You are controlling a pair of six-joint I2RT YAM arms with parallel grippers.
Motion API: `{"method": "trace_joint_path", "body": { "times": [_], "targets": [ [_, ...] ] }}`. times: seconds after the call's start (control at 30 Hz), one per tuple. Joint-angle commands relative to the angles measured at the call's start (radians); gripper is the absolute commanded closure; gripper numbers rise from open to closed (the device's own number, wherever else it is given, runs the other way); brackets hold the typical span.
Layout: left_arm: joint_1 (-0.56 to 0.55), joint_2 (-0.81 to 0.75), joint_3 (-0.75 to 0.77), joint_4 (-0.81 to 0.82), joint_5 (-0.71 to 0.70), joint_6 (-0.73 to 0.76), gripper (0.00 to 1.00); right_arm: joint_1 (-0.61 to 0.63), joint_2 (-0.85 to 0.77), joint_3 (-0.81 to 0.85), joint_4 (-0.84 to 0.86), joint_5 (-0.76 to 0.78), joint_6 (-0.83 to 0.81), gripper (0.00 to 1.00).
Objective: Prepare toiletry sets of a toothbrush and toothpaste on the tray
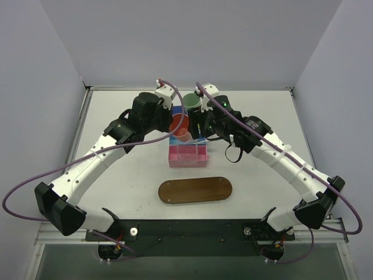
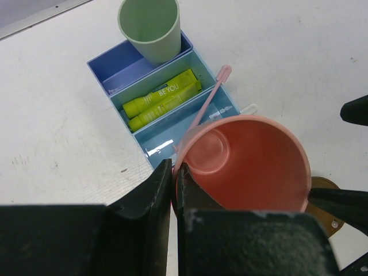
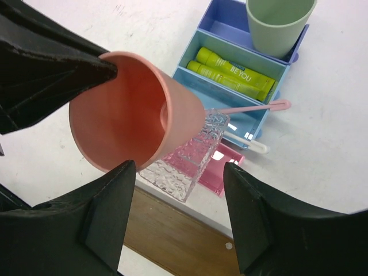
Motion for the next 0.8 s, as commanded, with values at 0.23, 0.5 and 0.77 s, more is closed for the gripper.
{"method": "trace_joint_path", "body": {
  "times": [0.23, 0.5, 0.77],
  "targets": [
    [-0.039, 0.004, -0.002, 0.084, 0.006, -0.006, 1.00, 0.011, 0.016, 0.028, 0.063, 0.117, 0.027, 0.45],
    [-0.053, -0.005, -0.014, 0.098, -0.003, 0.002, 1.00, 0.009, 0.043, 0.024, 0.079, 0.129, 0.033, 0.52],
    [-0.058, -0.025, -0.025, 0.110, -0.033, 0.011, 1.00, 0.015, 0.054, 0.010, 0.100, 0.123, 0.037, 0.65]
  ]
}}
